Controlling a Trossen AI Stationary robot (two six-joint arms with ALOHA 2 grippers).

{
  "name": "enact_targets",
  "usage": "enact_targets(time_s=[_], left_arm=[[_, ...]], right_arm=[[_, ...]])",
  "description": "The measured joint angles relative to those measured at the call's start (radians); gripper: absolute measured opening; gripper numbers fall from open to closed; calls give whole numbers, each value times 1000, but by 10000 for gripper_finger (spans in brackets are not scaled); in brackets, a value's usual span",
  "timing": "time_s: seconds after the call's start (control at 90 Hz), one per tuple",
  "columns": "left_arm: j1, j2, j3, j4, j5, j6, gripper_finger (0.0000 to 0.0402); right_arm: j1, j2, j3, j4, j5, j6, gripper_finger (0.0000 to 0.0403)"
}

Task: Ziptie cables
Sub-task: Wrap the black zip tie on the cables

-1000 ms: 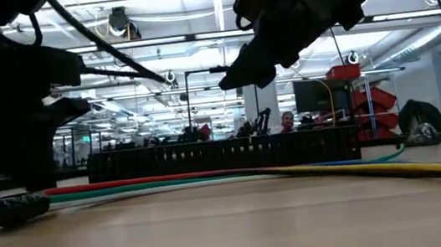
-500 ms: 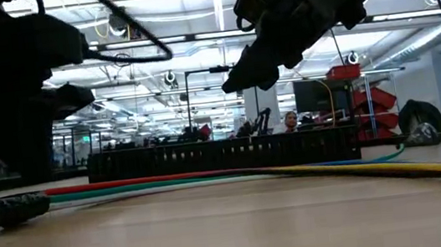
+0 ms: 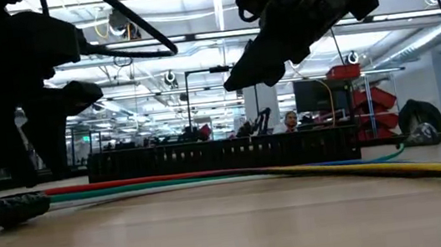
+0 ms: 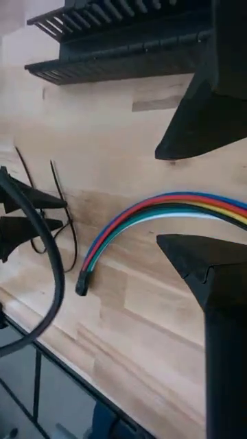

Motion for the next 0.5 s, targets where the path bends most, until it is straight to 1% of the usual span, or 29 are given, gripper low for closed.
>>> enact_targets(time_s=[0.111,0.289,0.5], left_arm=[[0,0,0,-1,0,4,127],[0,0,0,-9,14,52,127],[0,11,-1,-108,22,51,127]], right_arm=[[0,0,0,-2,0,17,180],[13,0,0,-3,0,55,180],[22,0,0,-2,-1,56,180]])
